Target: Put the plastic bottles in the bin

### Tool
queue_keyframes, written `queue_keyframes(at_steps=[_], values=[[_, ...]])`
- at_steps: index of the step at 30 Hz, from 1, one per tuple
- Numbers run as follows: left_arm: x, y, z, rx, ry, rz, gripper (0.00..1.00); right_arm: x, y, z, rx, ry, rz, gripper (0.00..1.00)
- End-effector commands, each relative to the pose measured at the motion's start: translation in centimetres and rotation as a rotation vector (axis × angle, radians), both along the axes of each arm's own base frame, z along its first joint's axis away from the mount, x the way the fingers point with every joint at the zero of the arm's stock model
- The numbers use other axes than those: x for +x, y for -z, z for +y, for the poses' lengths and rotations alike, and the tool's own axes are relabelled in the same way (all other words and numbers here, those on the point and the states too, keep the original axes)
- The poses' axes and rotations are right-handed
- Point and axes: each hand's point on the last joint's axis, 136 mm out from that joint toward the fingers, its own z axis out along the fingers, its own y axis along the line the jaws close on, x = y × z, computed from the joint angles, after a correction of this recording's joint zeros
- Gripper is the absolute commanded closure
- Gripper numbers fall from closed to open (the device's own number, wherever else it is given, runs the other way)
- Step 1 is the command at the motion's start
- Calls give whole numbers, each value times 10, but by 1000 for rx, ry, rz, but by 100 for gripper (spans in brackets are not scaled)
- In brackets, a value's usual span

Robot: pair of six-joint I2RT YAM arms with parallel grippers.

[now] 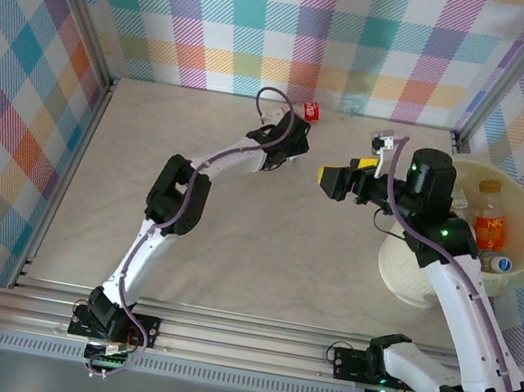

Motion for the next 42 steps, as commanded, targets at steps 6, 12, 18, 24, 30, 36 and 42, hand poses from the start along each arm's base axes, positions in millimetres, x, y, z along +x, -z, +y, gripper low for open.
queue_keyframes(at_steps=[6, 12, 18, 24, 30, 36, 42], values=[[25, 27, 15, 45, -28, 46, 4, -6, -2, -7, -22, 35, -19, 0], [50, 42, 3, -67, 53, 54, 9, -10, -7, -9, -16, 37, -24, 0], [55, 53, 6, -36, 56, 60, 16, -12, -8, -12, -26, 47, -24, 0], [50, 52, 8, -31, 66, 86, 34, -11, -7, -10, -20, 46, -13, 0], [44, 40, 5, -34, 106, 89, 42, -5, -4, -12, -6, 78, -12, 0], [29, 32, 2, -92, 149, 50, 44, 1, 1, -15, 2, 112, -5, 0], [3, 13, 6, -162, 193, -20, 46, 8, 5, -17, 25, 152, 37, 0]])
